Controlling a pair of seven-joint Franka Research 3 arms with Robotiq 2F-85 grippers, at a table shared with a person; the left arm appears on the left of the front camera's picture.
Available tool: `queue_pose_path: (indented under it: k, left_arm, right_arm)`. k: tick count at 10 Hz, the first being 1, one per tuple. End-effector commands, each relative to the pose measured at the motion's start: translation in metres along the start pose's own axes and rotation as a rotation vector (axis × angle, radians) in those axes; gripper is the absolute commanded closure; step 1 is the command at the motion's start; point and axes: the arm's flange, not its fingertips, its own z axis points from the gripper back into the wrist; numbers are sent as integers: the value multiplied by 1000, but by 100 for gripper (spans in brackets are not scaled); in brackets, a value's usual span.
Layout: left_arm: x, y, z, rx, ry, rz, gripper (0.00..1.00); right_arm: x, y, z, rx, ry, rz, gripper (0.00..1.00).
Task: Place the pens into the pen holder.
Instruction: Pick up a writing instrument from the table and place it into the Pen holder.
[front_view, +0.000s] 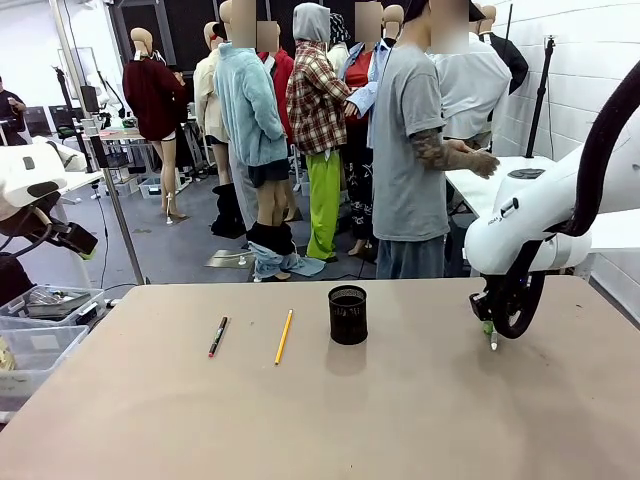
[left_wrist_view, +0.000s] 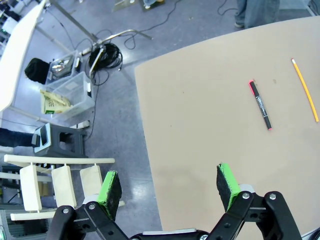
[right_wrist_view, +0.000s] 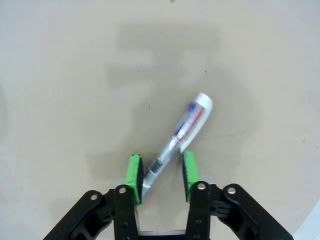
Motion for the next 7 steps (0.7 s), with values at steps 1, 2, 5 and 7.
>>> queue_pose_path:
  k: [1,2,5,7]
  left_arm:
    - [1,0,-1,8,-9,1,0]
    - [1,0,-1,8,-9,1,0]
    - [1,0,-1,8,-9,1,0]
    - [1,0,-1,8,-9,1,0]
  right_arm:
    - [8,7,-11,2,31,-19,100]
    - [9,10,-16,9,42,-14,100]
    - [8,12,-19,4,53,15,100]
    - [5,15,-12,5,40,58,100]
